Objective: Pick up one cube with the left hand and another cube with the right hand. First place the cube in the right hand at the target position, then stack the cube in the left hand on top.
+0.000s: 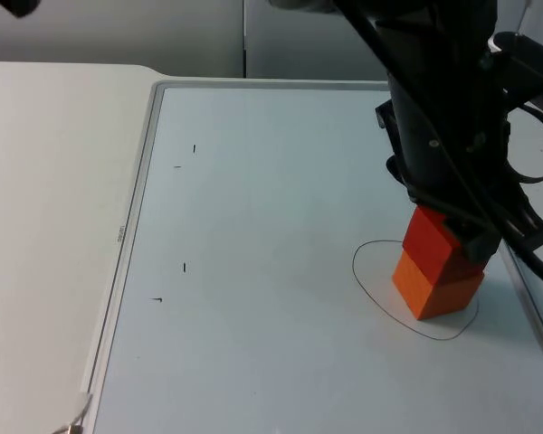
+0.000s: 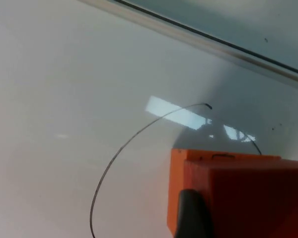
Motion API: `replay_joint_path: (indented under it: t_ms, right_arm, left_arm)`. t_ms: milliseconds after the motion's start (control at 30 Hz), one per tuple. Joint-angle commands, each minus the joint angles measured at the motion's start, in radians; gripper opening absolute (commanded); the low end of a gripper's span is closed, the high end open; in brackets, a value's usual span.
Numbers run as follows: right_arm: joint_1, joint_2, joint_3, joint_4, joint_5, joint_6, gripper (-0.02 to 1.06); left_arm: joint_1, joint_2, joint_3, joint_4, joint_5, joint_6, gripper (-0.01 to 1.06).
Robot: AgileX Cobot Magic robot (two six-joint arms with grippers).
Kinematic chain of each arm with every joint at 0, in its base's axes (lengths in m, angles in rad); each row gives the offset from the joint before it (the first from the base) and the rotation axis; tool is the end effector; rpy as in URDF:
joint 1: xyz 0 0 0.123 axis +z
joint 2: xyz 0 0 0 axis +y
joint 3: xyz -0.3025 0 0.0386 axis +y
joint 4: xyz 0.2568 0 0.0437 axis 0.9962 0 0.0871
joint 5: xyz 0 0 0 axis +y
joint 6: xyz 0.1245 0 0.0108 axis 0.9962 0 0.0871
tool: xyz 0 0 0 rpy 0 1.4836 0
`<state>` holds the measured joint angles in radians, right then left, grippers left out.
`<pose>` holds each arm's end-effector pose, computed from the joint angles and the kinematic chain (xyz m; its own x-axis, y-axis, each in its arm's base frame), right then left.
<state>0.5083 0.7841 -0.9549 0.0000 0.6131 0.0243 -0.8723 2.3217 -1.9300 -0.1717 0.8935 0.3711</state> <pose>0.1536 0.0856 0.4071 -0.3155 -0.1479 -0.9373 -0.4792 0.8774 0.0228 0.3310 -0.4200 0.1451 -0.3712 0.8425 -0.3903 0.9188 0.3941 -0.0230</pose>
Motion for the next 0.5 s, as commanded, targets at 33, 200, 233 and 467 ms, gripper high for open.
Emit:
replay_joint_path:
  t_ms: [33, 200, 233, 467]
  right_arm:
    - [0.003, -0.001, -0.004, 0.005, -0.004, -0.007, 1.04]
    - [0.003, -0.001, -0.004, 0.0, 0.003, -0.007, 1.04]
    - [0.003, -0.001, -0.004, 0.0, 0.003, -0.007, 1.04]
    - [0.003, -0.001, -0.004, 0.0, 0.01, -0.007, 1.04]
  left_arm:
    - [-0.008, 0.016, -0.005, -0.001, 0.006, -0.007, 0.0]
    - [-0.008, 0.014, -0.005, -0.001, -0.001, -0.007, 0.0]
    - [-0.008, 0.014, -0.005, -0.001, -0.002, -0.007, 0.01]
    - [-0.008, 0.01, -0.012, -0.005, -0.004, -0.009, 0.52]
